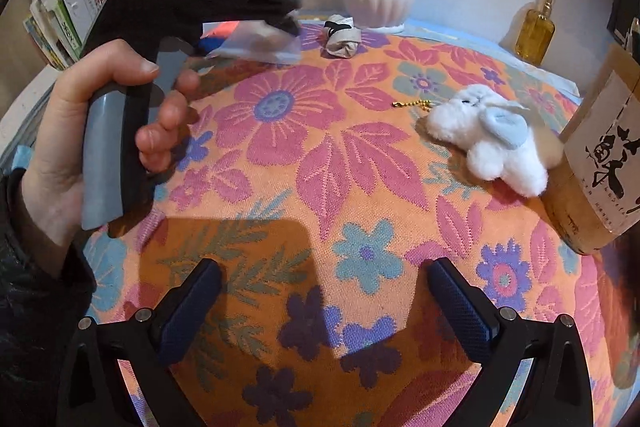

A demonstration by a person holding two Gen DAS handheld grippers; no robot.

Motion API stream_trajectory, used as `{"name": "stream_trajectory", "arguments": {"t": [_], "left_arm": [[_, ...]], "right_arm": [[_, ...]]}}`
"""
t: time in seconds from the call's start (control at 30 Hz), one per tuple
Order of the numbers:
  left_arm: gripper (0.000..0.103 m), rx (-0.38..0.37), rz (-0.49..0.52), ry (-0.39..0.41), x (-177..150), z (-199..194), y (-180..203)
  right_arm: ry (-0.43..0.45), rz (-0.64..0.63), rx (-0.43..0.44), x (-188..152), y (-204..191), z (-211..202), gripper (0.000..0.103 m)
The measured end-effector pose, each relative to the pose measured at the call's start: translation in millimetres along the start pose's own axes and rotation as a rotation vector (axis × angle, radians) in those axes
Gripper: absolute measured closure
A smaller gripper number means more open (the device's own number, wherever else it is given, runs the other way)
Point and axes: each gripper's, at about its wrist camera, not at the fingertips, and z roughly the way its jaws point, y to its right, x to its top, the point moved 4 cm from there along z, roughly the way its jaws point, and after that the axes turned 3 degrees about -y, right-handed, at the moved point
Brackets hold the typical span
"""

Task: Organize soft objects
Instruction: 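Grasp the clear plastic bag with the left tool while the right tool grasps the white bow-tied toy, then carry clear bag and bow-tied toy onto the glass plate and open both tools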

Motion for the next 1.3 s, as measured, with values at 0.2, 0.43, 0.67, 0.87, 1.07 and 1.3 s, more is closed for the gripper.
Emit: {"name": "stream_trajectory", "arguments": {"t": [0.2, 0.43, 0.67, 0.87, 1.07, 1.3], "left_arm": [[0.069, -0.061, 0.01, -0.006, -25, -42, -9], [0.068, -0.041, 0.137, -0.068, -74, -84, -40], [0.008, 0.019, 0.25, 0.055, -84, -92, -32], [0.008, -0.031, 0.169, 0.066, -77, -95, -46], [0.014, 0.034, 0.1, 0.05, -71, -86, -56], [0.069, -0.041, 0.156, 0.067, -77, -91, -45]], "right_arm": [[0.002, 0.016, 0.014, 1, 4, -6, 0.0], [0.07, 0.046, 0.137, 68, 3, -32, 0.0], [0.093, 0.129, 0.061, 163, 16, 46, 0.019], [0.081, 0.131, -0.018, 183, 23, 86, 0.021], [0.071, 0.149, 0.005, 185, 30, 87, 0.023], [0.103, 0.075, 0.002, 174, 13, 77, 0.075]]}}
